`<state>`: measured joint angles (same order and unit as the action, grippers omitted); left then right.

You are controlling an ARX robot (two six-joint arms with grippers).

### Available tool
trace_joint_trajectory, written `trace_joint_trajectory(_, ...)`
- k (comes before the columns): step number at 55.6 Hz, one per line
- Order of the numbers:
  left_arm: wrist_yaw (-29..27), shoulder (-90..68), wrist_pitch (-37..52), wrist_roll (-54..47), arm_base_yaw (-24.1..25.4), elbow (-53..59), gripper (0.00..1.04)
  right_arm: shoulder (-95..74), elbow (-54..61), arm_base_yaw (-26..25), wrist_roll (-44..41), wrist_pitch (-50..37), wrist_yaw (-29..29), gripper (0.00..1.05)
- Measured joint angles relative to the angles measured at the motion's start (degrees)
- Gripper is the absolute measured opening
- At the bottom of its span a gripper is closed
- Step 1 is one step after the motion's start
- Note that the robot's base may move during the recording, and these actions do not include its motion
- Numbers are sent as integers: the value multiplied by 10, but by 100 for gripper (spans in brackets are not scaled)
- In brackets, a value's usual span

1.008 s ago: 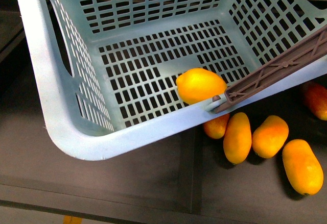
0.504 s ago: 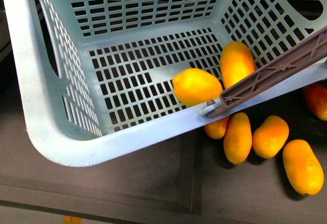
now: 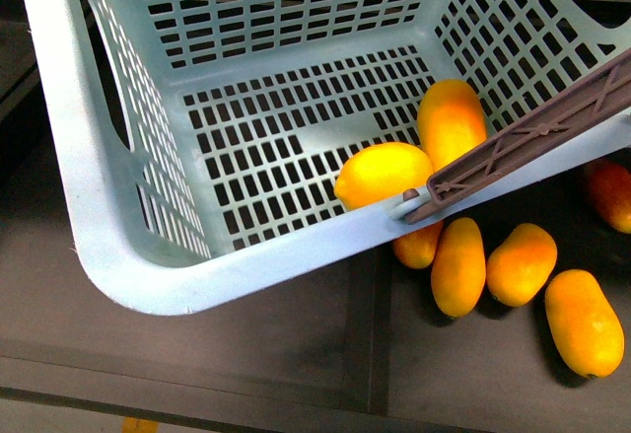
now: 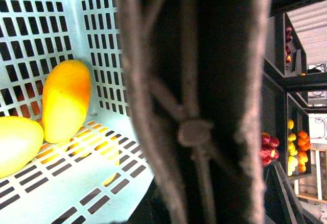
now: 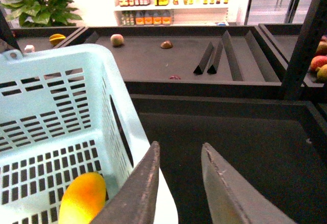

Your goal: Pick lemon and mango into basket

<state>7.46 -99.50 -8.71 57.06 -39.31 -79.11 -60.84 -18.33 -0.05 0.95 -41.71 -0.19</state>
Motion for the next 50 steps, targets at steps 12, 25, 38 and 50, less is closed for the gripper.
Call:
trace_joint_trajectory(12,-1,0,0,-2,0,0,4,63,61,0,-6,-2,0,2)
trace_joint_trajectory(25,0,0,0,-2,0,0,4,131,107,0,-6,21,0,2)
trace_joint_trajectory(38,0,0,0,-2,0,0,4,196,136,0,-7,58,0,2)
trace_joint_trajectory(50,0,0,0,-2,0,0,4,254,154,0,-7,98,0,2)
